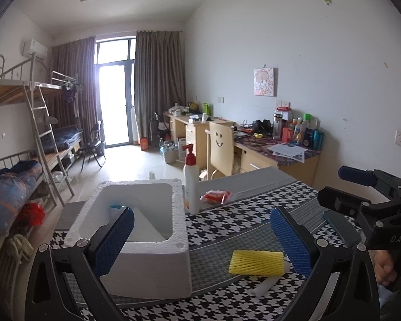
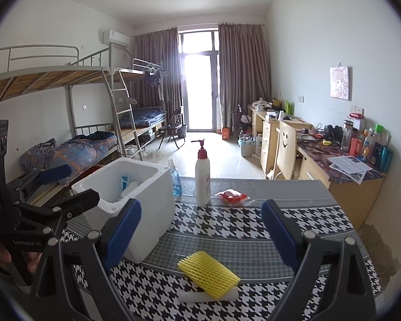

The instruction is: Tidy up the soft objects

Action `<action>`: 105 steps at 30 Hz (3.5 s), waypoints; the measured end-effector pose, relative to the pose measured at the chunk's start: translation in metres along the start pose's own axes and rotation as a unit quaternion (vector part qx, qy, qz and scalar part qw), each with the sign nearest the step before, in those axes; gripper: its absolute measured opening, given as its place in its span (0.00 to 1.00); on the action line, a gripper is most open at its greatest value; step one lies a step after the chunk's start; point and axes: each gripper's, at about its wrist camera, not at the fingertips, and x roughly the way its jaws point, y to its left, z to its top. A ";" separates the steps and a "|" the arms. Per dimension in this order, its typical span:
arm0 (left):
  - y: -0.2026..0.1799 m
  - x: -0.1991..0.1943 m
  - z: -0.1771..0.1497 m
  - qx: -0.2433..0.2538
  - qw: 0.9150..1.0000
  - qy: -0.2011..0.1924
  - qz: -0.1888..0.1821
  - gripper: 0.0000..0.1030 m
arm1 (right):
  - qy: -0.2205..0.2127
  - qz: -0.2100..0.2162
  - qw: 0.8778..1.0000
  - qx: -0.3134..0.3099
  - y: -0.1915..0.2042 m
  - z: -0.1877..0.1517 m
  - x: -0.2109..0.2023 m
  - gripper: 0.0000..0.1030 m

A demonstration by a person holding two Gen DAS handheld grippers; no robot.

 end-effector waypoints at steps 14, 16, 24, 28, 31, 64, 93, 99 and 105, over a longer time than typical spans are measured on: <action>-0.015 0.002 -0.015 0.003 0.999 0.004 -0.038 0.99 | 0.006 -0.019 1.000 0.001 -0.014 -0.017 -0.008 0.91; -0.017 0.003 -0.016 0.003 0.999 0.002 -0.041 0.99 | 0.009 -0.020 1.000 0.004 -0.016 -0.020 -0.008 0.91; -0.025 0.004 -0.027 0.009 0.998 0.003 -0.058 0.99 | 0.018 -0.021 1.000 0.010 -0.021 -0.030 -0.006 0.91; -0.034 0.008 -0.035 0.016 0.998 0.011 -0.068 0.99 | 0.022 -0.028 0.999 0.019 -0.028 -0.036 -0.005 0.91; -0.038 0.011 -0.039 0.025 0.998 0.015 -0.064 0.99 | 0.029 -0.029 0.999 0.026 -0.032 -0.038 -0.003 0.91; -0.053 0.047 -0.090 0.033 0.992 0.087 -0.083 0.99 | 0.099 -0.017 0.994 0.042 -0.050 -0.078 0.028 0.91; -0.056 0.069 -0.111 0.035 0.985 0.136 -0.096 0.99 | 0.175 0.021 0.982 0.062 -0.057 -0.103 0.071 0.81; -0.061 0.078 -0.114 0.039 0.980 0.151 -0.121 0.99 | 0.197 0.026 0.978 0.068 -0.057 -0.109 0.084 0.71; -0.066 0.086 -0.117 0.046 0.977 0.163 -0.133 0.99 | 0.198 0.033 0.977 0.069 -0.060 -0.110 0.087 0.71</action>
